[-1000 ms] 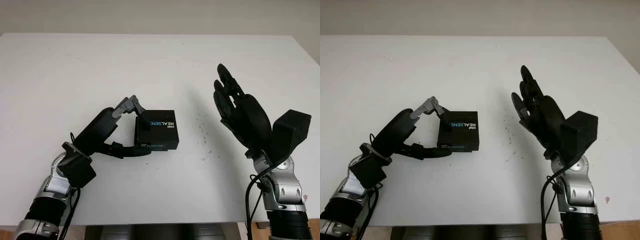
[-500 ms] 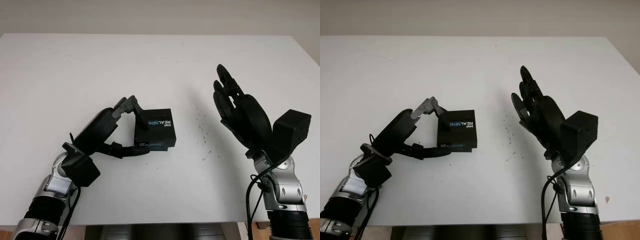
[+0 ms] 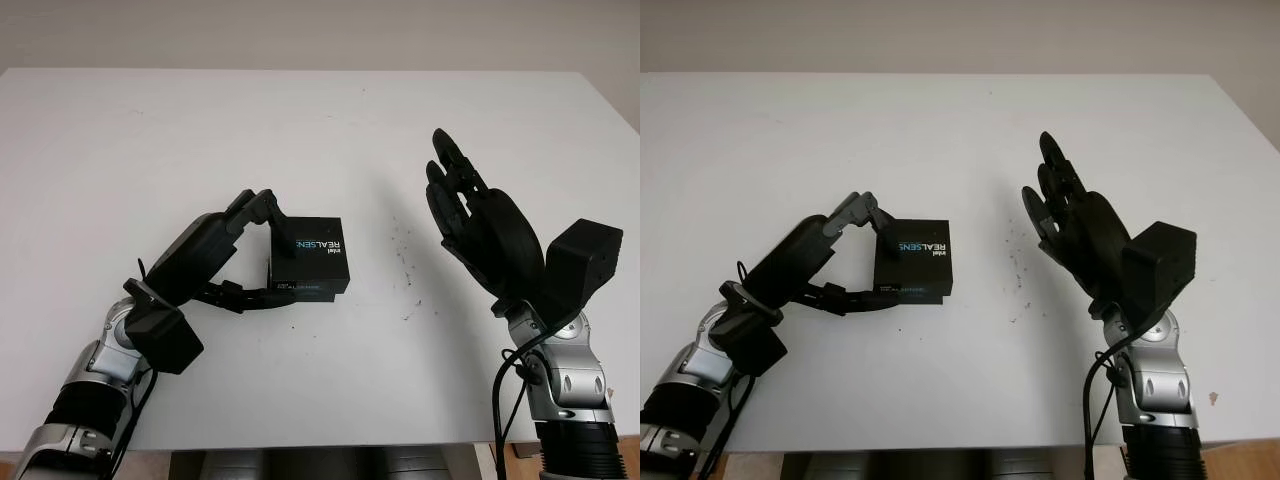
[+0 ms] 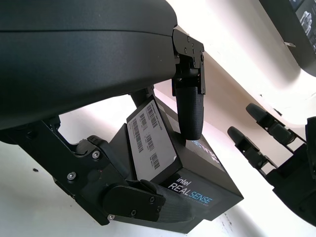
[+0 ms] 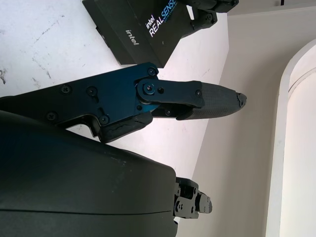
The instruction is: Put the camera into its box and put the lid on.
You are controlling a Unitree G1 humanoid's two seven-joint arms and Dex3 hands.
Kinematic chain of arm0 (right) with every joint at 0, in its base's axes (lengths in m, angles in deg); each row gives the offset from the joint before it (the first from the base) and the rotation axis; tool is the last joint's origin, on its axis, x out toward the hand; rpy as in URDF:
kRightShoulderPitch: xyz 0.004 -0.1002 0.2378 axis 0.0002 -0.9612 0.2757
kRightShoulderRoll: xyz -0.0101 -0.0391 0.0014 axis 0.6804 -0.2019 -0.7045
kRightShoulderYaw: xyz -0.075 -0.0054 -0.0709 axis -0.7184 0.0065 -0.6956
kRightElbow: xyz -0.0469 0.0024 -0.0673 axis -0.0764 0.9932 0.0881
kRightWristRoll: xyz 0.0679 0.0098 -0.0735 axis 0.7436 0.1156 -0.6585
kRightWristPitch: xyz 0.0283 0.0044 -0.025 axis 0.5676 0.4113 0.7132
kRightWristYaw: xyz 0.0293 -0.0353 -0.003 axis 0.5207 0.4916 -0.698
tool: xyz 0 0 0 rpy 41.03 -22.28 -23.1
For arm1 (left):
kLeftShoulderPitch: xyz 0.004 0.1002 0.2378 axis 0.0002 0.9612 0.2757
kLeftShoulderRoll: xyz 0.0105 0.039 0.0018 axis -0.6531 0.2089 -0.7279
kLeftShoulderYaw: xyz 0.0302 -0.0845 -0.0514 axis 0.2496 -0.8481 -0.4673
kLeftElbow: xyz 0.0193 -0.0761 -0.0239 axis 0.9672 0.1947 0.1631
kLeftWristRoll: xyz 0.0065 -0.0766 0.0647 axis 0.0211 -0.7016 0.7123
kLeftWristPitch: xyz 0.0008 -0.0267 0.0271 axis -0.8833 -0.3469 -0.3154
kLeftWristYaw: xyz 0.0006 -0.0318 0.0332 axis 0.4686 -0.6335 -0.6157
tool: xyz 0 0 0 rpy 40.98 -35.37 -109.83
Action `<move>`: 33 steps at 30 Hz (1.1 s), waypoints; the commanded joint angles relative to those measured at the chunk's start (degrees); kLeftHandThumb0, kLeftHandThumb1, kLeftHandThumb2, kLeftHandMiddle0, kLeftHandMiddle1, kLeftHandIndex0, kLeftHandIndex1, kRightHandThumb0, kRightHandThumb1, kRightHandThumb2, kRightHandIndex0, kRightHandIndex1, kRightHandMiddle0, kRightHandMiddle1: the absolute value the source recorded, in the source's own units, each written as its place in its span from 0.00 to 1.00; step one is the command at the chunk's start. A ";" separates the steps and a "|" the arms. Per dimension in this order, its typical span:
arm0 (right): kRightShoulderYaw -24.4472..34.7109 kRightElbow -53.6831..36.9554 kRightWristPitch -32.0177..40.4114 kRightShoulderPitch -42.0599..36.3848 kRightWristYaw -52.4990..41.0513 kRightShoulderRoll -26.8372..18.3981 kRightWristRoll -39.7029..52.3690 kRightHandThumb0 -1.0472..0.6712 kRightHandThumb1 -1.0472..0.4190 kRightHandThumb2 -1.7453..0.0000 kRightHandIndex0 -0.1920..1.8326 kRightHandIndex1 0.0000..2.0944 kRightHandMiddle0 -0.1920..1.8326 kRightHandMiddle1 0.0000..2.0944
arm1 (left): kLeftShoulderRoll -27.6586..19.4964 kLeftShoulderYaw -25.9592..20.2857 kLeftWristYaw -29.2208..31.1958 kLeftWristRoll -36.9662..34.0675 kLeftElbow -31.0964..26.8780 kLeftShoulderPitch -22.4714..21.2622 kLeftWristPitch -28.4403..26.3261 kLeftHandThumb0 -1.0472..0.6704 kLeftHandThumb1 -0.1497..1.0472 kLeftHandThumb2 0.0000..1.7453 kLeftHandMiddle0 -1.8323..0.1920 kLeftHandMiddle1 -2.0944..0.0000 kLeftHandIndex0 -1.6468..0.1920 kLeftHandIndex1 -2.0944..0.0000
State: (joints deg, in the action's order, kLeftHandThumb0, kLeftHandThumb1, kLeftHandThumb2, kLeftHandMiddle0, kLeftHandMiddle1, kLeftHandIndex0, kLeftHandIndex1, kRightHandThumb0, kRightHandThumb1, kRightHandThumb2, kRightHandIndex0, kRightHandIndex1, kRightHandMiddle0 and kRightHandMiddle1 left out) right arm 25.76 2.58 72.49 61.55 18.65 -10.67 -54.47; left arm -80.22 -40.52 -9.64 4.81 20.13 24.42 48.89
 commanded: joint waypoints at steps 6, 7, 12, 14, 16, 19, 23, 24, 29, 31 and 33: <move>0.39 -0.67 -0.46 -0.15 -0.10 -0.72 0.15 0.16 0.00 0.75 0.03 0.03 0.03 0.03 | -1.83 0.61 -0.15 0.30 2.94 -0.64 0.19 0.44 0.89 0.41 0.72 0.00 0.70 0.09; 0.40 -0.67 -0.43 -0.19 -0.05 -0.74 0.08 0.16 0.00 0.74 0.03 0.03 0.03 0.03 | -1.90 0.66 -0.24 0.35 3.08 -0.71 0.33 0.44 0.89 0.41 0.72 0.00 0.70 0.09; 0.50 -0.41 -0.63 -0.15 -0.36 -0.78 0.32 0.16 0.00 0.74 0.03 0.03 0.03 0.03 | -2.18 0.64 -0.03 -0.31 4.05 -1.17 0.62 0.45 0.89 0.41 0.70 0.00 0.70 0.09; 0.61 -0.48 -0.21 -0.13 -0.39 -0.75 0.58 0.17 0.00 0.74 0.03 0.03 0.03 0.03 | -2.20 0.47 -0.05 -0.69 4.67 -1.36 0.45 0.46 0.89 0.42 0.69 0.00 0.70 0.09; 0.61 -0.63 0.16 -0.12 -0.14 -0.74 0.48 0.17 0.00 0.75 0.03 0.03 0.03 0.03 | -2.17 0.33 0.22 -1.38 5.32 -1.58 0.17 0.47 0.88 0.43 0.69 0.00 0.70 0.08; 0.50 -0.69 0.28 -0.03 -0.05 -0.84 0.37 0.16 0.00 0.75 0.03 0.03 0.04 0.03 | -2.07 0.09 1.05 -2.86 6.74 -2.01 -0.20 0.48 0.85 0.46 0.67 0.00 0.69 0.07; 0.51 -0.30 -0.10 0.17 -0.20 -0.87 0.45 0.17 0.00 0.75 0.04 0.03 0.04 0.03 | -2.12 -0.05 1.75 -4.14 8.71 -2.45 -0.01 0.49 0.82 0.50 0.67 0.00 0.69 0.06; 0.52 -0.20 -0.20 0.21 -0.33 -0.93 0.48 0.17 0.00 0.75 0.04 0.03 0.04 0.03 | -2.15 -0.04 1.81 -4.25 9.14 -2.55 0.15 0.49 0.82 0.50 0.68 0.00 0.69 0.06; 0.37 -0.07 -0.42 0.38 -0.57 -1.12 0.31 0.17 0.00 0.75 0.03 0.03 0.03 0.03 | -2.54 -0.02 1.47 -3.90 10.80 -2.79 0.67 0.49 0.82 0.49 0.70 0.00 0.71 0.05; 0.36 -0.07 -0.25 0.41 -0.42 -1.08 0.33 0.17 0.00 0.75 0.03 0.03 0.03 0.03 | -2.71 -0.04 0.97 -3.48 11.03 -2.68 0.71 0.49 0.83 0.48 0.71 0.00 0.71 0.05; 0.38 -0.21 0.05 0.41 -0.22 -1.01 0.35 0.17 0.00 0.75 0.03 0.03 0.03 0.03 | -2.91 -0.03 0.55 -3.04 11.07 -2.55 0.43 0.48 0.84 0.47 0.71 0.00 0.71 0.05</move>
State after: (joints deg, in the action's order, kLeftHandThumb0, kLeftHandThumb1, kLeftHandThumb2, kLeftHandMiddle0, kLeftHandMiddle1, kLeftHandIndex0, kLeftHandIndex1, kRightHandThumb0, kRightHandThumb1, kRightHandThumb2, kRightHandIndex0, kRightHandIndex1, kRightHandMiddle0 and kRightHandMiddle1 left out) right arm 25.78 2.58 72.59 61.52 18.28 -11.25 -54.29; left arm -81.20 -39.82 -8.42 1.42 29.75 21.44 49.92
